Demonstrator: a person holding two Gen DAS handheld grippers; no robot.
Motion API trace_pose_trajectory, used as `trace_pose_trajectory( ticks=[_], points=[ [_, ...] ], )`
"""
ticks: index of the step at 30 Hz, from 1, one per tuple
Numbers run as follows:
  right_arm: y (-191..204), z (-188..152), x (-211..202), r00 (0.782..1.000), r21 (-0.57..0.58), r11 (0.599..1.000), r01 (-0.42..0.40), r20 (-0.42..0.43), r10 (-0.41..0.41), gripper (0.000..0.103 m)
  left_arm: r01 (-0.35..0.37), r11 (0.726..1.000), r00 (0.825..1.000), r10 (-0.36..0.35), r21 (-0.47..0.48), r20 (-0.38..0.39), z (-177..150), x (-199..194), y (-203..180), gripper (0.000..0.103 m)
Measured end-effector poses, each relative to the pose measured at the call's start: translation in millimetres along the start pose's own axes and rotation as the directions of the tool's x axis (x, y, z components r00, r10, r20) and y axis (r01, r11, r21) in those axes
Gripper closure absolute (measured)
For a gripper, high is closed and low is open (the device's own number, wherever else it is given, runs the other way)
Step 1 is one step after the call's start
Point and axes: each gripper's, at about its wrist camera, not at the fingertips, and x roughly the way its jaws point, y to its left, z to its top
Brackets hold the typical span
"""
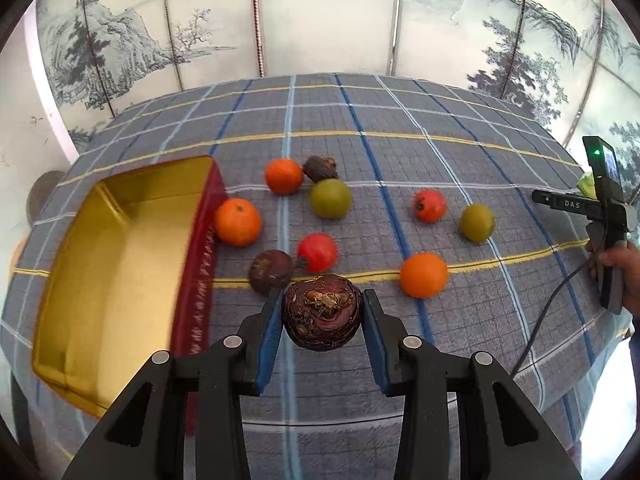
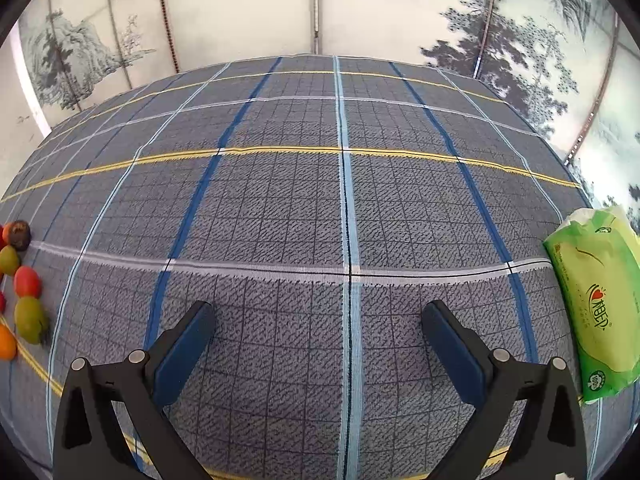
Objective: Organize fruits
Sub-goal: 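Carry the brown fruit over the gold tin tray and open the left gripper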
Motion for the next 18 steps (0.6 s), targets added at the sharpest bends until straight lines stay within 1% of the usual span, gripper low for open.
trace_pose_trajectory(
  ticks=[3, 7, 11, 13, 16, 18],
  points=[
    [0.8, 5.3, 3.6, 0.999, 0.066, 0.997, 0.047, -0.002, -0.047, 0.000, -0.016, 1.000, 1.000, 0.016, -0.008, 0.003, 2.6, -7.9, 9.0, 0.063],
    [3.8, 9.9, 7.0, 0.994, 0.151, 0.982, 0.110, -0.011, -0.109, 0.000, -0.053, 0.999, 0.999, 0.053, 0.001, 0.012, 11.2, -16.3, 30.7, 0.063],
    [3.8, 10.9, 7.8, 0.993, 0.164, 0.979, 0.119, -0.013, -0.118, 0.000, -0.101, 0.995, 0.995, 0.101, 0.023, 0.006, 21.3, -13.8, 55.6, 0.063],
    [3.2, 11.1, 8.0, 0.993, 0.164, 0.979, 0.119, -0.012, -0.119, 0.000, -0.113, 0.993, 0.994, 0.113, 0.038, 0.001, 25.8, -8.8, 66.3, 0.063],
    [3.6, 10.9, 7.9, 0.993, 0.164, 0.979, 0.119, -0.011, -0.119, 0.000, -0.144, 0.988, 0.989, 0.146, 0.062, -0.023, 33.6, 7.2, 86.5, 0.063],
    [3.5, 11.0, 8.0, 0.993, 0.165, 0.979, 0.119, -0.012, -0.119, 0.000, -0.141, 0.988, 0.989, 0.144, 0.058, -0.043, 38.0, 19.0, 99.4, 0.063]
  ],
)
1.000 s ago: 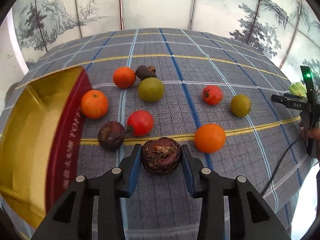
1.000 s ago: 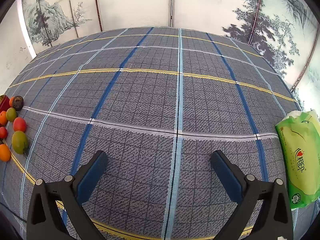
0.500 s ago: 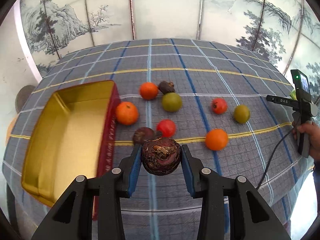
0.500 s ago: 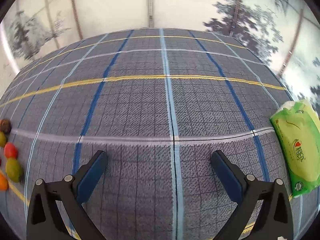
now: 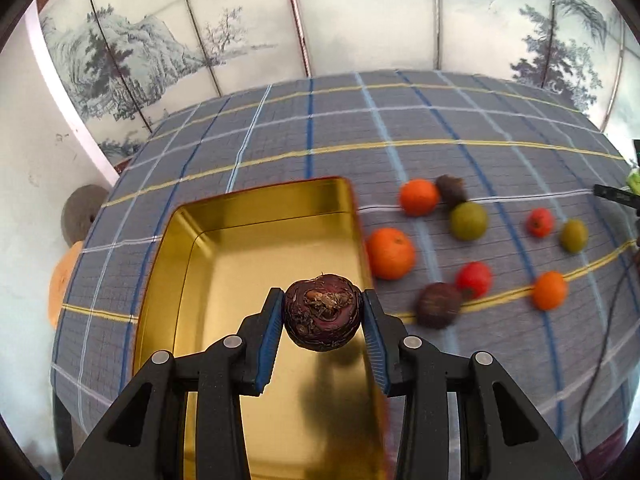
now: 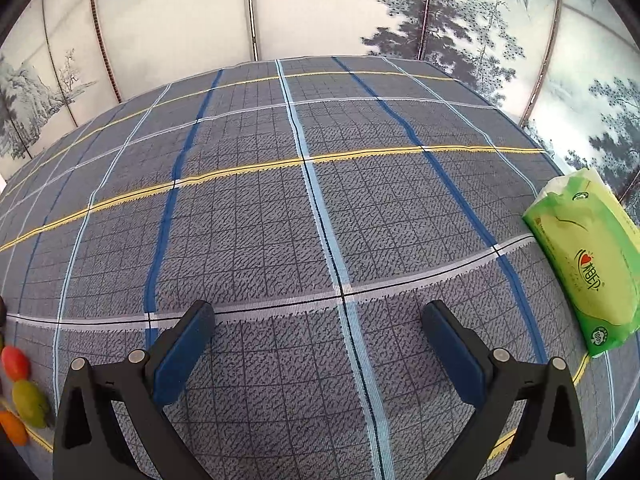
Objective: Organize fruits
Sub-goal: 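Carry the brown fruit over the gold tin tray and open the left gripper, then grasp an orange tangerine with the right gripper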
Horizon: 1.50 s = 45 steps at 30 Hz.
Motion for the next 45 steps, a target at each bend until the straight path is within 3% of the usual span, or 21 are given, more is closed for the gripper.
trace_pose_trajectory(
  ticks=[6, 21, 40, 43, 45],
  points=[
    [0.3, -0.1, 0.1, 1.000, 0.000, 1.000, 0.001, 0.000, -0.001, 0.000, -0.011, 1.000, 0.998, 0.010, -0.014, -0.058, 9.7, 35.2, 26.7, 0.063],
    [0.9, -0.6, -0.1, 1.000, 0.000, 1.000, 0.002, -0.001, -0.002, 0.000, -0.095, 0.995, 0.988, 0.097, 0.026, -0.118, 38.0, 83.3, 68.9, 0.063],
    [0.4, -0.5, 0.3, 1.000, -0.001, 1.000, 0.002, -0.001, -0.002, 0.000, -0.145, 0.989, 0.980, 0.149, 0.043, -0.129, 44.8, 99.4, 80.1, 0.062],
    [0.5, -0.6, 0.3, 1.000, -0.001, 1.000, 0.002, -0.001, -0.002, 0.000, -0.151, 0.988, 0.980, 0.154, 0.038, -0.126, 45.5, 99.4, 81.5, 0.051],
    [-0.1, -0.4, 0.4, 1.000, -0.001, 1.000, 0.002, -0.001, -0.002, 0.000, -0.158, 0.987, 0.982, 0.160, 0.032, -0.099, 45.6, 93.9, 82.4, 0.035]
  ],
)
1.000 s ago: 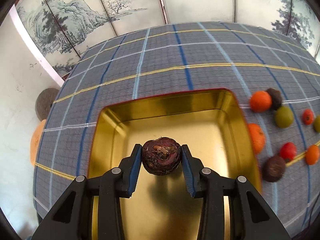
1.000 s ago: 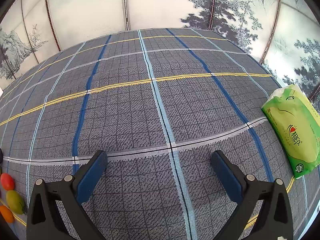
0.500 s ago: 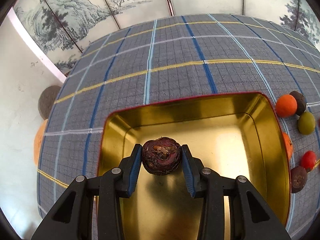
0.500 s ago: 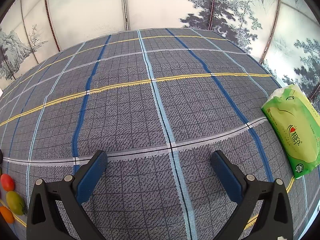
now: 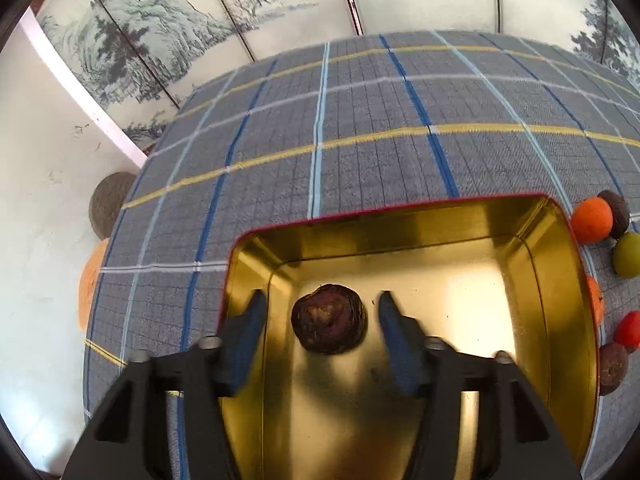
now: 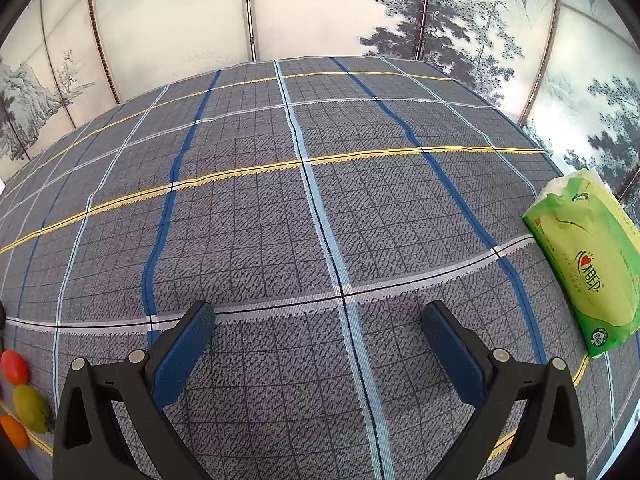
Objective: Organize fruits
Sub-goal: 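Grasp an orange tangerine with the right gripper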
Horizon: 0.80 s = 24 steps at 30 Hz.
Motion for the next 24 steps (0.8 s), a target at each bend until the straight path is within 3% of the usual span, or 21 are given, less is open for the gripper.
trace_pose_trajectory(
  ticks=[3, 7, 11, 14, 16, 17, 19, 20, 21, 22, 23, 24],
  points=[
    [0.2, -0.2, 0.0, 1.000, 0.000, 1.000, 0.000, 0.000, 0.000, 0.000, 0.003, 1.000, 0.999, -0.003, 0.000, 0.052, -2.9, -16.0, 1.1, 0.033],
    [0.2, -0.1, -0.1, 1.000, 0.001, 1.000, -0.001, -0.001, 0.001, 0.000, 0.077, 0.996, 0.990, -0.071, -0.047, 0.118, -15.5, -52.9, 4.1, 0.033],
    [-0.2, -0.7, -0.5, 1.000, 0.001, 1.000, -0.005, 0.001, 0.005, 0.000, 0.179, 0.977, 0.965, -0.152, -0.114, 0.216, -42.5, -102.0, 0.9, 0.032],
    [-8.5, -6.7, -13.1, 0.993, 0.023, 0.994, -0.110, 0.053, 0.109, 0.003, 0.267, 0.948, 0.936, -0.214, -0.170, 0.279, -70.3, -133.0, -3.4, 0.030],
    [-9.4, -18.8, -38.0, 0.973, 0.025, 0.982, -0.188, 0.139, 0.183, 0.008, 0.300, 0.932, 0.925, -0.233, -0.203, 0.300, -91.4, -149.7, -9.3, 0.029],
    [-4.4, -25.4, -51.9, 0.960, 0.005, 0.973, -0.232, 0.164, 0.228, 0.013, 0.335, 0.915, 0.914, -0.258, -0.225, 0.312, -103.6, -157.3, -11.9, 0.029],
    [17.9, -43.2, -89.8, 0.897, -0.100, 0.919, -0.381, 0.199, 0.394, 0.018, 0.392, 0.887, 0.895, -0.306, -0.246, 0.325, -120.8, -166.5, -16.5, 0.029],
    [34.2, -52.4, -108.7, 0.853, -0.176, 0.872, -0.456, 0.192, 0.485, 0.018, 0.409, 0.878, 0.891, -0.325, -0.251, 0.316, -128.6, -170.4, -21.6, 0.029],
    [53.6, -61.6, -126.1, 0.806, -0.264, 0.813, -0.520, 0.163, 0.569, 0.018, 0.408, 0.876, 0.896, -0.330, -0.257, 0.297, -136.0, -174.7, -28.1, 0.029],
    [69.1, -67.9, -137.2, 0.774, -0.331, 0.762, -0.556, 0.129, 0.620, 0.018, 0.401, 0.877, 0.902, -0.326, -0.266, 0.284, -142.0, -178.5, -33.7, 0.029],
    [87.8, -75.5, -148.3, 0.748, -0.407, 0.709, -0.576, 0.087, 0.658, 0.020, 0.388, 0.879, 0.907, -0.312, -0.276, 0.282, -150.3, -184.5, -40.6, 0.029],
    [110.0, -84.1, -157.9, 0.739, -0.483, 0.662, -0.573, 0.045, 0.672, 0.021, 0.378, 0.884, 0.910, -0.300, -0.276, 0.285, -155.5, -188.6, -45.8, 0.029]
  ],
)
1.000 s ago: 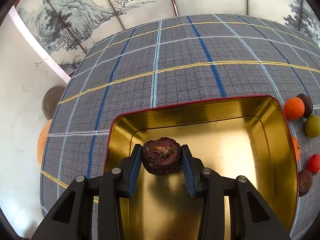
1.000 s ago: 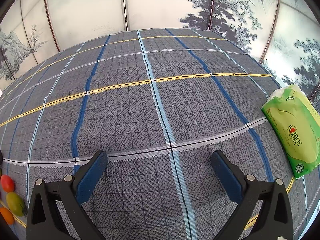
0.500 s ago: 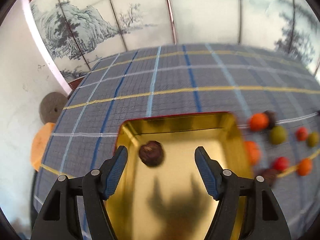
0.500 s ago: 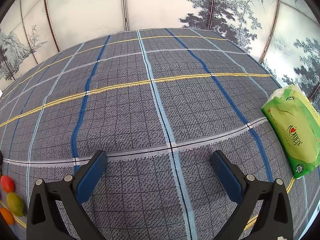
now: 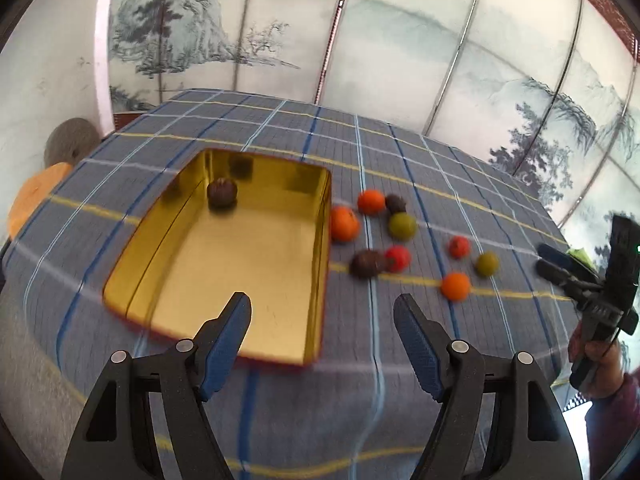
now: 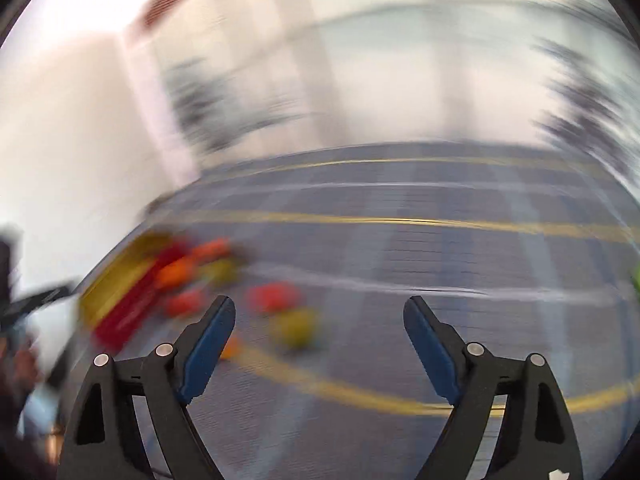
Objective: Organize fruits
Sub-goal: 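Grasp an orange tangerine with the right gripper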
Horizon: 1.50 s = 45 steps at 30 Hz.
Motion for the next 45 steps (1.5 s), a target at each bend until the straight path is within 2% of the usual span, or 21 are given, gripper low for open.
trace_pose_trajectory(
  ticks=[1, 3, 4, 6, 7, 9, 12, 16, 18, 19, 23, 25, 29, 34, 39, 45],
  points=[
    [18.8, 2.4, 10.0, 0.999, -0.064, 0.997, -0.032, -0.041, 0.030, 0.023, -0.025, 1.000, 1.000, 0.025, 0.012, 0.007, -7.6, -4.3, -7.5, 0.029],
    [45.1, 3.9, 33.0, 0.990, -0.153, 0.984, -0.095, -0.115, 0.078, 0.039, -0.090, 0.996, 0.996, 0.090, 0.025, 0.010, -18.9, -10.1, -17.0, 0.027],
    [51.1, 3.5, 42.9, 0.985, -0.171, 0.979, -0.114, -0.145, 0.090, 0.042, -0.110, 0.994, 0.994, 0.110, 0.024, 0.002, -23.6, -11.4, -19.1, 0.027],
    [57.7, -0.3, 64.4, 0.973, -0.202, 0.969, -0.142, -0.206, 0.099, 0.048, -0.100, 0.995, 0.995, 0.100, 0.030, -0.025, -30.1, -11.0, -19.9, 0.027],
    [62.0, -3.0, 72.2, 0.971, -0.219, 0.967, -0.132, -0.223, 0.082, 0.049, -0.086, 0.996, 0.995, 0.087, 0.038, -0.041, -33.6, -11.2, -20.6, 0.027],
    [62.5, -6.3, 84.2, 0.965, -0.236, 0.964, -0.125, -0.253, 0.063, 0.049, -0.103, 0.994, 0.993, 0.105, 0.042, -0.053, -39.5, -12.7, -22.6, 0.020],
    [57.5, -8.8, 96.6, 0.958, -0.239, 0.965, -0.111, -0.285, 0.040, 0.051, -0.097, 0.995, 0.994, 0.099, 0.038, -0.036, -46.5, -18.9, -22.5, 0.010],
    [49.9, -9.2, 108.8, 0.946, -0.222, 0.968, -0.113, -0.322, 0.037, 0.052, -0.092, 0.995, 0.996, 0.092, 0.041, 0.003, -46.5, -26.5, -22.4, 0.008],
    [50.2, -11.2, 113.2, 0.936, -0.224, 0.967, -0.119, -0.350, 0.034, 0.067, -0.096, 0.994, 0.995, 0.095, 0.048, 0.014, -46.9, -28.7, -23.6, 0.005],
    [51.2, -12.1, 113.1, 0.934, -0.222, 0.967, -0.126, -0.354, 0.041, 0.068, -0.097, 0.994, 0.995, 0.097, 0.051, 0.016, -47.3, -29.3, -24.3, 0.005],
    [59.5, -8.7, 110.5, 0.935, -0.226, 0.966, -0.129, -0.352, 0.043, 0.070, -0.046, 0.998, 0.998, 0.045, 0.037, 0.034, -47.6, -35.4, -22.6, 0.005],
    [72.2, 1.7, 103.1, 0.942, -0.222, 0.962, -0.156, -0.327, 0.077, 0.070, -0.040, 0.999, 0.998, 0.038, 0.021, 0.059, -46.3, -40.4, -17.6, 0.005],
    [111.8, 36.9, 93.7, 0.945, -0.225, 0.942, -0.250, -0.267, 0.187, 0.070, -0.127, 0.992, 0.990, 0.126, 0.008, 0.071, -41.7, -41.3, -5.7, 0.005],
    [166.3, 74.6, 126.2, 0.921, -0.222, 0.913, -0.341, -0.274, 0.277, 0.070, -0.182, 0.983, 0.983, 0.182, -0.027, 0.008, -35.9, -32.8, 21.2, 0.005],
    [218.5, 85.3, 180.2, 0.892, -0.221, 0.901, -0.374, -0.353, 0.284, 0.070, -0.258, 0.965, 0.966, 0.257, -0.046, -0.025, -30.5, -27.9, 50.8, 0.005],
    [251.2, 87.7, 232.2, 0.869, -0.213, 0.903, -0.373, -0.422, 0.259, 0.070, -0.333, 0.941, 0.943, 0.330, -0.066, -0.046, -28.6, -24.2, 79.0, 0.005]
  ],
)
